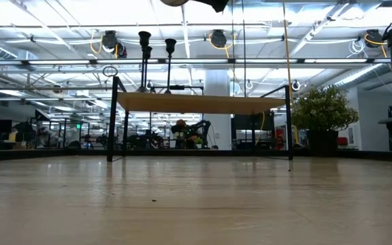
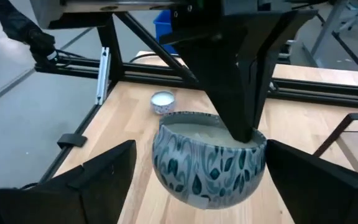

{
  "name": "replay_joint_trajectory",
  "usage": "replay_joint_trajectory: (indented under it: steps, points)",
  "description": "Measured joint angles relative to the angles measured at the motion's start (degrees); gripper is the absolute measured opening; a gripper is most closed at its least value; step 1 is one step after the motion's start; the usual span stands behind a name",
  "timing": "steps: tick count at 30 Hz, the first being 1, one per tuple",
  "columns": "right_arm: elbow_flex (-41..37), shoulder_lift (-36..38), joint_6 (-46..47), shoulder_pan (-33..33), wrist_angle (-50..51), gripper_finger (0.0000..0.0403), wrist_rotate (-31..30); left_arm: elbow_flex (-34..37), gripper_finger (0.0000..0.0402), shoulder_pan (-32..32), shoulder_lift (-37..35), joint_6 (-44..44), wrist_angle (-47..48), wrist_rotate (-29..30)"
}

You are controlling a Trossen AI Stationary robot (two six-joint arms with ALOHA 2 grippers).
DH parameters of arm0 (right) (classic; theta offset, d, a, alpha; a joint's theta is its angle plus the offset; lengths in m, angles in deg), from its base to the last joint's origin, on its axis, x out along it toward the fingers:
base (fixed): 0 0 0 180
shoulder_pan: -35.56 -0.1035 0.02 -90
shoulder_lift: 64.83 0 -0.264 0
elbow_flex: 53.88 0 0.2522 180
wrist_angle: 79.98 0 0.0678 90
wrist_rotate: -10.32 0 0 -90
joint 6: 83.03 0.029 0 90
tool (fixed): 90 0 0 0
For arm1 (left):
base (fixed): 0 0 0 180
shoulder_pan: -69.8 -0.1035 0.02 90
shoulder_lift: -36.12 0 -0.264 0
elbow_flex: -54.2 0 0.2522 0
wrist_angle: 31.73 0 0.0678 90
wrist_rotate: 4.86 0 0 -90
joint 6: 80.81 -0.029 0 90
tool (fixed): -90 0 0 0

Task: Pick & Place candle stick holders
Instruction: Put the top blue scented candle on the shelf

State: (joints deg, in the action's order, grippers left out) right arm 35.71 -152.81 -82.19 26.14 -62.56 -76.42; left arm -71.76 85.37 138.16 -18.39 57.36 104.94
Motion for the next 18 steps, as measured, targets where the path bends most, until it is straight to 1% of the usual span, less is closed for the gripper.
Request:
replay_joint_trajectory:
  steps: [4,11,18]
  points:
    - [0.0,0.0,0.0,0.0,0.0,0.0348,0.5,0.0,0.0000,0.0,0.0,-0.7,-0.4,0.0]
    - [0.0,0.0,1.3,0.5,1.9,0.0348,2.5,0.0,0.0000,-0.2,0.0,-8.3,-5.2,0.0]
    - [0.0,0.0,1.5,0.8,1.9,0.0348,3.4,0.0,0.0000,-0.7,0.0,-10.5,-5.6,-0.5]
